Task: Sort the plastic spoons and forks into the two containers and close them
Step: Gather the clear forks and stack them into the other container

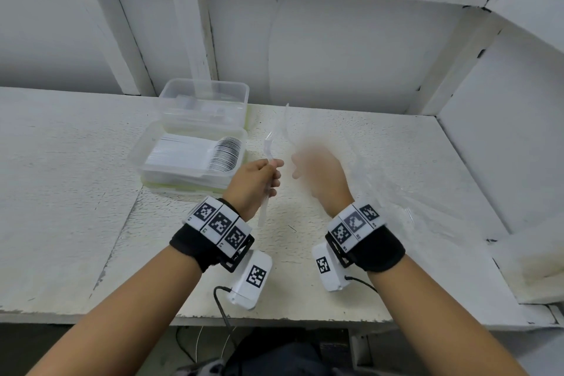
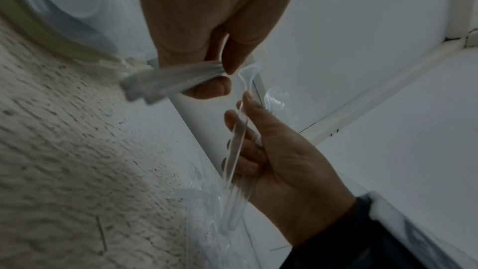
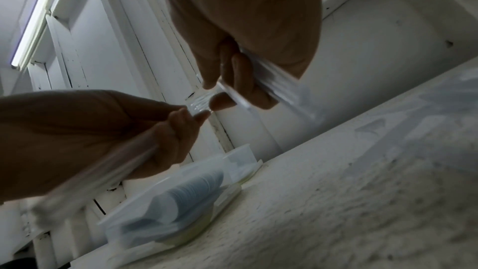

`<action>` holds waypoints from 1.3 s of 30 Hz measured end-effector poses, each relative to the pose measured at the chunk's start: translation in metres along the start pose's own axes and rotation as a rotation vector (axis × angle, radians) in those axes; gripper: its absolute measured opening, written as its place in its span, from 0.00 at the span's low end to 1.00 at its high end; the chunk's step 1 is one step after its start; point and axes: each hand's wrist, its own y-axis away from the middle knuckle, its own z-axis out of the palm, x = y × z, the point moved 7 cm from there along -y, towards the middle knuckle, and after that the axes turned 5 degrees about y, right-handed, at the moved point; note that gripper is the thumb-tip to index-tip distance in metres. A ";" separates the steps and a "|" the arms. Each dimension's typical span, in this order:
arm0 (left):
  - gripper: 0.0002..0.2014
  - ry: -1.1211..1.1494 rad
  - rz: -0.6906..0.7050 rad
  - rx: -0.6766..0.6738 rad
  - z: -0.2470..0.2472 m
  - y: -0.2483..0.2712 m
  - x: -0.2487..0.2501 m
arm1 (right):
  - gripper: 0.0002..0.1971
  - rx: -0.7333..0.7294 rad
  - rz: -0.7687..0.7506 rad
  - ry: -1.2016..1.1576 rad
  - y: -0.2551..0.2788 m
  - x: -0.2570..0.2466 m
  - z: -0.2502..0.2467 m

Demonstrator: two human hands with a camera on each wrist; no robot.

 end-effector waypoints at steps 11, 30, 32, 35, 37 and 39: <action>0.08 0.176 0.036 0.016 0.005 -0.004 -0.006 | 0.15 0.037 -0.020 0.079 0.015 0.008 0.018; 0.07 0.096 -0.040 0.064 0.005 -0.004 -0.014 | 0.04 -0.035 -0.024 0.127 0.012 -0.003 0.007; 0.07 0.103 -0.038 0.076 0.006 -0.004 -0.013 | 0.06 0.017 -0.056 0.155 0.012 -0.001 0.005; 0.08 0.120 -0.041 0.095 0.006 -0.006 -0.014 | 0.08 0.100 -0.024 0.137 0.012 0.006 0.003; 0.08 0.135 -0.044 0.081 0.007 -0.007 -0.015 | 0.08 0.122 -0.019 0.131 0.013 0.006 0.006; 0.07 0.152 -0.046 0.043 0.011 -0.007 -0.016 | 0.09 0.129 -0.027 0.129 0.014 0.005 0.012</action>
